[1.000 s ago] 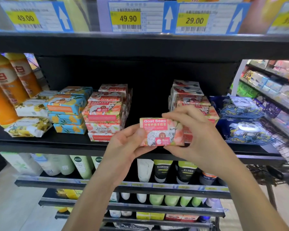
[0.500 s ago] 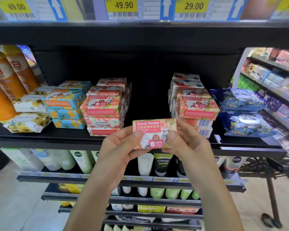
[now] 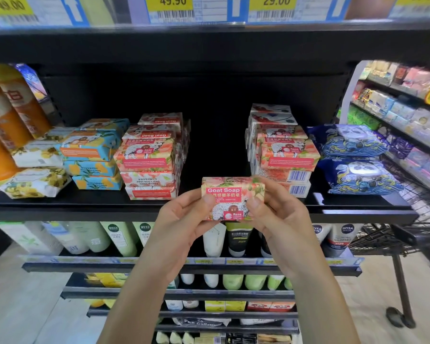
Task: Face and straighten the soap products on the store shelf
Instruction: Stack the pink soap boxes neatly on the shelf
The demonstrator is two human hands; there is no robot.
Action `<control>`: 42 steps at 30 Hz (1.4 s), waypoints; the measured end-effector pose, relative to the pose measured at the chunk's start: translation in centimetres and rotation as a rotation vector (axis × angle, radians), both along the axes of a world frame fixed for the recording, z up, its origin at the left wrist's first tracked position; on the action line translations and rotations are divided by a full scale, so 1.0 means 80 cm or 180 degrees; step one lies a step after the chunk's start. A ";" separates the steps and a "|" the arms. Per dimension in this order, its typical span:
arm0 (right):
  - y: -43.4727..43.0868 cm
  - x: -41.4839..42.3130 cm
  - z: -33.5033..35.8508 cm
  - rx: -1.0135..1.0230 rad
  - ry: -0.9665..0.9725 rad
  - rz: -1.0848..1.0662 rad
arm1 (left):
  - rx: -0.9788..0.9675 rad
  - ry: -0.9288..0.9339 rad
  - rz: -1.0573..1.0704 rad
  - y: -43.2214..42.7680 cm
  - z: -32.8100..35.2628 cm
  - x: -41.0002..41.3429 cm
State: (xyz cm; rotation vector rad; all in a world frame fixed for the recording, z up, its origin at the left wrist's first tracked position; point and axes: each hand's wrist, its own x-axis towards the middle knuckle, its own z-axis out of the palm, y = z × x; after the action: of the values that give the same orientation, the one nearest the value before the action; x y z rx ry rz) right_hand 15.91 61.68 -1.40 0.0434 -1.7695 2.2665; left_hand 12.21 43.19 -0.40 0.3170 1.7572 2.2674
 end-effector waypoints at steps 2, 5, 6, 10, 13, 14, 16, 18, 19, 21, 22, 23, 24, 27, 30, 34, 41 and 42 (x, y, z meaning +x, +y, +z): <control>0.004 0.000 -0.003 0.0037 0.0114 0.0037 | 0.0074 -0.0111 0.0004 0.001 -0.001 0.001; 0.008 0.000 -0.008 0.0085 0.0248 0.0128 | 0.0143 -0.0277 0.0004 0.003 0.002 0.002; 0.009 -0.001 -0.011 0.0076 0.0264 0.0149 | 0.0157 -0.0315 0.0028 0.003 0.004 0.002; 0.010 0.001 -0.014 -0.0022 0.0246 0.0236 | 0.0223 -0.0326 0.0057 0.003 0.005 0.005; 0.008 0.004 -0.008 -0.0130 0.0068 0.0305 | 0.0297 -0.0282 0.0086 0.004 0.003 0.007; 0.006 0.006 -0.006 -0.0164 -0.0019 0.0319 | 0.0296 -0.0251 0.0095 0.004 0.003 0.008; 0.003 0.009 -0.003 -0.0242 -0.0215 0.0331 | 0.0258 -0.0174 0.0079 0.004 0.002 0.010; 0.001 0.012 -0.002 -0.0317 -0.0374 0.0294 | 0.0240 -0.0132 0.0080 0.004 -0.001 0.011; 0.000 0.013 -0.002 -0.0329 -0.0422 0.0276 | 0.0242 -0.0130 0.0084 0.004 -0.002 0.011; -0.001 0.014 -0.001 -0.0331 -0.0455 0.0249 | 0.0232 -0.0125 0.0050 0.004 -0.003 0.013; -0.001 0.014 -0.001 -0.0340 -0.0443 0.0248 | 0.0224 -0.0120 0.0025 0.004 -0.003 0.014; -0.001 0.015 -0.001 -0.0354 -0.0430 0.0255 | 0.0225 -0.0120 0.0010 0.004 -0.004 0.014; -0.001 0.016 0.000 -0.0372 -0.0419 0.0269 | 0.0244 -0.0130 0.0007 0.004 -0.004 0.014; -0.001 0.018 0.000 -0.0478 -0.0383 0.0361 | 0.0332 -0.0181 0.0035 0.003 -0.004 0.015; 0.001 0.019 -0.003 -0.0600 -0.0315 0.0342 | 0.0334 -0.0163 0.0031 0.003 -0.005 0.016; 0.003 0.021 -0.007 -0.0443 -0.0182 0.0310 | 0.0289 -0.0218 -0.0084 0.003 -0.004 0.018; 0.009 0.026 -0.014 -0.0246 0.0084 0.0467 | 0.0177 -0.0322 -0.0138 0.000 -0.003 0.024; 0.010 0.026 -0.014 -0.0233 0.0102 0.0522 | 0.0161 -0.0306 -0.0116 -0.001 -0.003 0.024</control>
State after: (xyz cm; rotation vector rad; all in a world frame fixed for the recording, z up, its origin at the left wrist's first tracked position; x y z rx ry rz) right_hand 18.02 62.45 -2.54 0.2171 -1.7230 2.4274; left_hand 14.11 43.10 -0.68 0.2435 1.6361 2.2650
